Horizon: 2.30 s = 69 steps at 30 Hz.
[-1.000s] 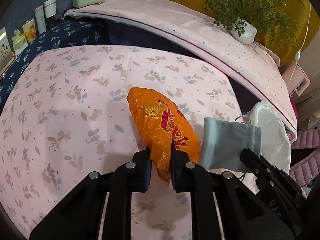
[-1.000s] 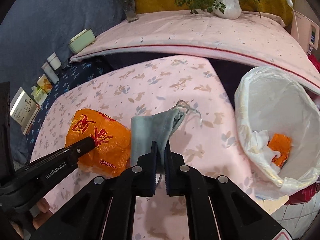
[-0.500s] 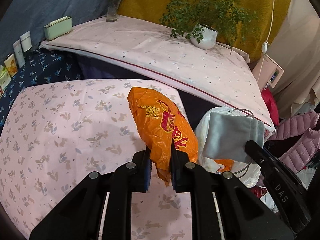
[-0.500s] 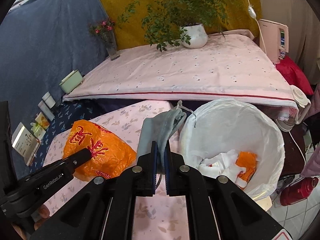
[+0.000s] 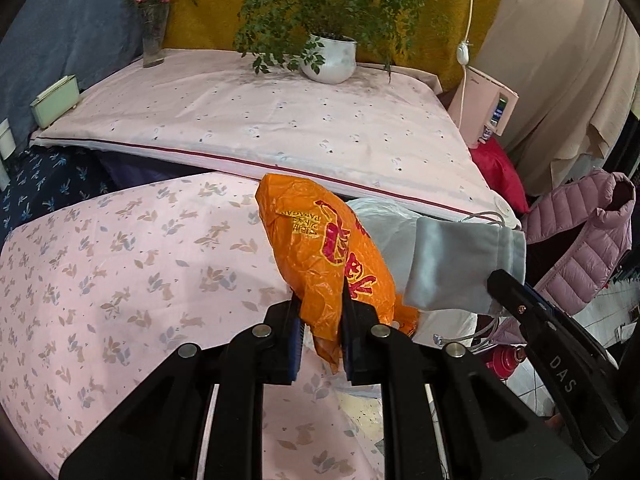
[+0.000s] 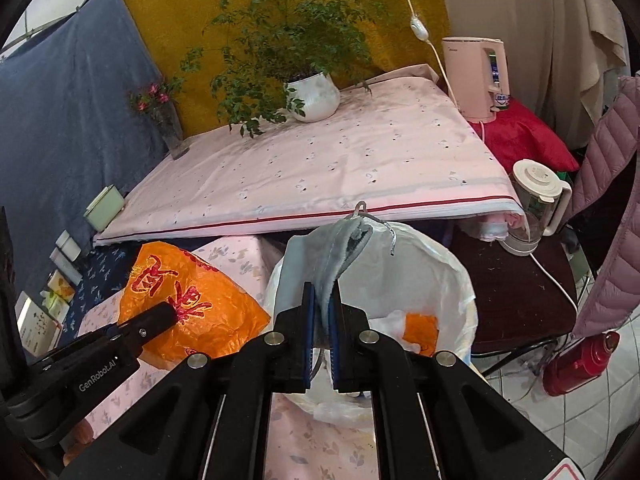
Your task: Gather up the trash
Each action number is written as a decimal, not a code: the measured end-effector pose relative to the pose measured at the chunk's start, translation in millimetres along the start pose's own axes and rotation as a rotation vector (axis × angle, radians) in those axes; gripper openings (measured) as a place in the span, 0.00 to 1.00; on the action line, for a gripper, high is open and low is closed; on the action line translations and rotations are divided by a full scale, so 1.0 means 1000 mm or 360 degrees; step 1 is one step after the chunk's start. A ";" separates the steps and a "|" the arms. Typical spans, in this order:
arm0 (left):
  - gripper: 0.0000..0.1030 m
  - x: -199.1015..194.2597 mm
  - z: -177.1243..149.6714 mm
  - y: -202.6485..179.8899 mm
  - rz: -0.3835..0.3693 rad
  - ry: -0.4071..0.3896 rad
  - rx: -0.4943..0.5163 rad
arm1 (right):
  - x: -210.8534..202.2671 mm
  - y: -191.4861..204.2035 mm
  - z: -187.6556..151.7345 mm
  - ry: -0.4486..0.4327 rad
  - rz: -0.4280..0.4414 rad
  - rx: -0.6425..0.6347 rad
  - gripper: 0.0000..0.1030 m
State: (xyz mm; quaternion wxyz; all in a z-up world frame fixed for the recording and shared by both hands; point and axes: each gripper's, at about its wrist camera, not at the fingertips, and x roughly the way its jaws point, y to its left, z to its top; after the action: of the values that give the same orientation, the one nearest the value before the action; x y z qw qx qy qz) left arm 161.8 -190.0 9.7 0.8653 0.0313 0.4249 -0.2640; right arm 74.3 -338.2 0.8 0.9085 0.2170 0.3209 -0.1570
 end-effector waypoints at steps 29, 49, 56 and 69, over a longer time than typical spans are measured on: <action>0.46 0.034 0.002 -0.014 0.0020 0.0052 0.0018 | 0.028 -0.017 0.001 0.0079 -0.0024 0.0007 0.07; 0.50 0.032 -0.011 0.014 0.0097 0.0058 -0.0045 | 0.046 0.013 -0.011 0.0178 -0.0030 -0.0129 0.25; 0.50 0.023 -0.018 0.016 0.0128 0.0040 -0.0030 | 0.038 0.022 -0.015 0.0175 -0.0050 -0.0207 0.29; 0.60 0.003 -0.045 0.020 0.0224 0.0017 0.0009 | 0.014 0.024 -0.035 0.0189 -0.0097 -0.0289 0.49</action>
State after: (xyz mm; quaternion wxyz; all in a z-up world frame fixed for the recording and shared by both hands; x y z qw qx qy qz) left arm 140.7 -161.8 -24.5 0.8794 0.0649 0.4255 -0.2036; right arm 76.9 -302.0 -25.3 0.8985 0.1328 0.3936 -0.1418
